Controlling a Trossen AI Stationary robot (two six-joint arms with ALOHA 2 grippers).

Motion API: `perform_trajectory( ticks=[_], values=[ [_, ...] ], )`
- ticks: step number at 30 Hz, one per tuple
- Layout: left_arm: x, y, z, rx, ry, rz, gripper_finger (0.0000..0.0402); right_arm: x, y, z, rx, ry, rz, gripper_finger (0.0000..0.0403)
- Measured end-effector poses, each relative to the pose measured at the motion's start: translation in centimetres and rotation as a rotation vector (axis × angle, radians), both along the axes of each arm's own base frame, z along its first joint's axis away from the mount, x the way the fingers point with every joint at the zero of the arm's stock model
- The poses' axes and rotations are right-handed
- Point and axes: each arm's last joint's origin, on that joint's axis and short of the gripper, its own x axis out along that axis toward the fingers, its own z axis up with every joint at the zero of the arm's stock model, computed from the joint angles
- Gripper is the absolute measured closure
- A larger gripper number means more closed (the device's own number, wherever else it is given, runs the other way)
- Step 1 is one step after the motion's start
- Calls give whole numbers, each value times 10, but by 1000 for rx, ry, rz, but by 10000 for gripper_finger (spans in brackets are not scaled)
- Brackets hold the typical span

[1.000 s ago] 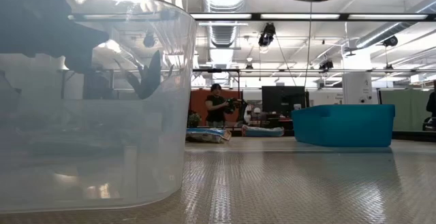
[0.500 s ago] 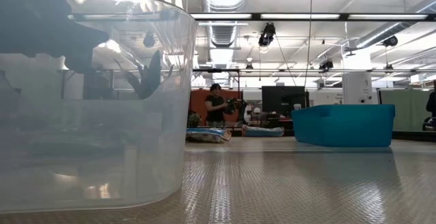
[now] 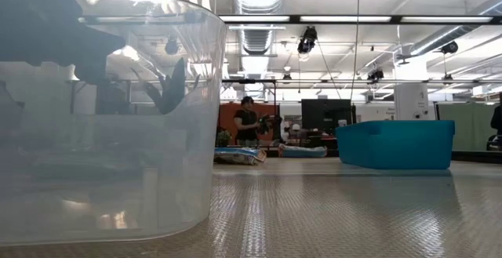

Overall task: Pick and place Granola Bars by type
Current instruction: Put the top yellow granola bar into the right transparent bin

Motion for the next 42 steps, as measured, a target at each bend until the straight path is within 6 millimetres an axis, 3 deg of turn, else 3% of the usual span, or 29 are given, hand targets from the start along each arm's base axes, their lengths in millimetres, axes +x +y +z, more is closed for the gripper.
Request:
perform_trajectory(
  ticks=[11, 21, 42],
  values=[
    [0, 0, 0, 0, 0, 0, 402, -51, 7, -34, 50, 62, -62, 395],
    [0, 0, 0, 0, 0, 0, 402, -77, 22, -63, 90, 100, -32, 395],
    [0, 0, 0, 0, 0, 0, 402, -81, 24, -118, 178, 95, 42, 394]
  ],
)
